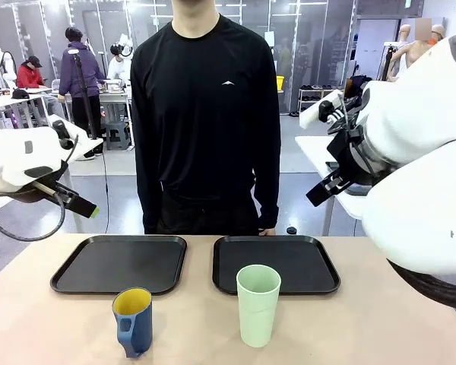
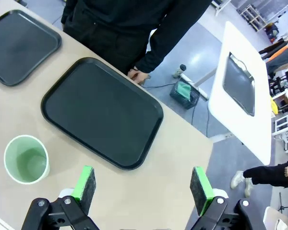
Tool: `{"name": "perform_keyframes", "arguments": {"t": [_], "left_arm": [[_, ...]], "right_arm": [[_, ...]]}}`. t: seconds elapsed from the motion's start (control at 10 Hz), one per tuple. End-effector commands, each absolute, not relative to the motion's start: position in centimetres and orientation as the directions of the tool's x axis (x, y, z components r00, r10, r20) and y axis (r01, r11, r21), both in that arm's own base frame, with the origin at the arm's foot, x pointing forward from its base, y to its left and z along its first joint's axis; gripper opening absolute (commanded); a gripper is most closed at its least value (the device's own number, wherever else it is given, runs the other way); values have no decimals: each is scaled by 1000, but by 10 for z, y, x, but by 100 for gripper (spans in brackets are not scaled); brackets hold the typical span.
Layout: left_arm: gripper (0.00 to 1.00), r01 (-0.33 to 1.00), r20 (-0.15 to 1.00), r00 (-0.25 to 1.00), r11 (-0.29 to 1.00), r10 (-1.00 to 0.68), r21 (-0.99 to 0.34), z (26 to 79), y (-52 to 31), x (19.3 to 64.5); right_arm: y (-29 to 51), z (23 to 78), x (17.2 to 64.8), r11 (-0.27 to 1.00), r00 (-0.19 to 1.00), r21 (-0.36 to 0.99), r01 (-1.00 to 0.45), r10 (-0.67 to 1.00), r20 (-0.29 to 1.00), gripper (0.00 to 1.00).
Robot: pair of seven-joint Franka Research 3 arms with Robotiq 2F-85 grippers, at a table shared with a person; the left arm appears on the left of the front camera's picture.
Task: Sort and store the cups by type.
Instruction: Pick up the Reusable plastic cup.
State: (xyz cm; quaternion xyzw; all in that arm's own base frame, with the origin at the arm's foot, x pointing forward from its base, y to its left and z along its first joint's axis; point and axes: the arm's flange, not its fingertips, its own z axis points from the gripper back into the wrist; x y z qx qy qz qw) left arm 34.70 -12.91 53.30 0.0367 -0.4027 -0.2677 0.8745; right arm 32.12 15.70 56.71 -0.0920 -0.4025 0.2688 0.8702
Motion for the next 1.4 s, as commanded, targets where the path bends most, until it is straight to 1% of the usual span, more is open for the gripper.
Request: {"name": "perform_keyframes", "arguments": {"t": [0.0, 0.4, 0.6, 0.8, 0.9, 1.1, 1.3], "left_arm": [[100, 425, 676, 533, 852, -508, 305, 522, -129, 320], [100, 420, 671, 537, 852, -512, 313, 525, -125, 317], [100, 396, 659, 550, 855, -514, 336, 520, -120, 323], [100, 386, 655, 553, 855, -516, 347, 506, -103, 340], [100, 379, 646, 567, 858, -511, 346, 496, -93, 353], [100, 380, 642, 606, 880, -470, 285, 467, -63, 383], [100, 342, 643, 644, 907, -415, 244, 435, -37, 411]], "right_arm": [[158, 559, 309, 849, 552, -401, -345, 529, 644, 100], [158, 559, 303, 838, 546, -419, -349, 545, 636, 100], [152, 552, 310, 825, 545, -435, -362, 566, 619, 100], [137, 536, 332, 843, 582, -402, -356, 537, 610, 100], [126, 527, 346, 862, 615, -388, -327, 506, 605, 100], [103, 503, 382, 886, 667, -362, -289, 458, 588, 100], [82, 478, 417, 916, 713, -297, -269, 397, 578, 100]]}}
